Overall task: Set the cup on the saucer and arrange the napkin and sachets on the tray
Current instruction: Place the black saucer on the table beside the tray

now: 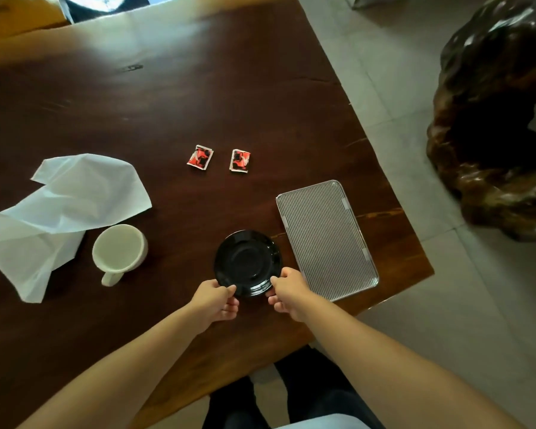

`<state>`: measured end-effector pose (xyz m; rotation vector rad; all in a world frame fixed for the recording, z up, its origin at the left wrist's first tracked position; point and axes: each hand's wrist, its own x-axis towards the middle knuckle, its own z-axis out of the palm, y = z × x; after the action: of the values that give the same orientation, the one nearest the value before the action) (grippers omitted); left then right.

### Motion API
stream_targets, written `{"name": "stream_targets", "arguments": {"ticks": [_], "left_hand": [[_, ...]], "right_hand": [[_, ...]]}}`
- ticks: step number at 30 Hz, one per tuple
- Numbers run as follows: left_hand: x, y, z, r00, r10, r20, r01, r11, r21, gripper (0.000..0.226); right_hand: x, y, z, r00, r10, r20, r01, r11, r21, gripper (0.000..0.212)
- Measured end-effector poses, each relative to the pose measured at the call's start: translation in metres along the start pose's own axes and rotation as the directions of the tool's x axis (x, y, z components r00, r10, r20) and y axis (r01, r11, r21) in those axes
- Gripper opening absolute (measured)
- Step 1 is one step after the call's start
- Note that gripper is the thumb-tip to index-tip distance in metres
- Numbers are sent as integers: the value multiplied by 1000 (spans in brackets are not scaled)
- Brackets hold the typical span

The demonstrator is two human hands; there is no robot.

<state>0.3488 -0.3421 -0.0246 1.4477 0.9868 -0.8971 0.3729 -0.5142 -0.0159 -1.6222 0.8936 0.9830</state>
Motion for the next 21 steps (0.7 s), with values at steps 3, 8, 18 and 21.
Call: {"name": "stream_targets", "arguments": {"ticks": [3,8,18,21], "left_hand": [[7,1,12,999,-29,-26,28,998,-54,31],[15,-1,24,994,-62,-87,53,993,-107,38],[14,2,38,989,-88,-121,72,989,-129,31],[14,0,43,987,-89,-131,70,988,-140,33]], "right_hand": [[13,0,-6,1000,25,11,-25,1000,7,11],[24,0,-12,997,67,32,-67,998,7,5],[30,0,-19,989,137,-46,-129,980,153,18],[32,4,-18,985,158,-73,-141,971,195,17]]}}
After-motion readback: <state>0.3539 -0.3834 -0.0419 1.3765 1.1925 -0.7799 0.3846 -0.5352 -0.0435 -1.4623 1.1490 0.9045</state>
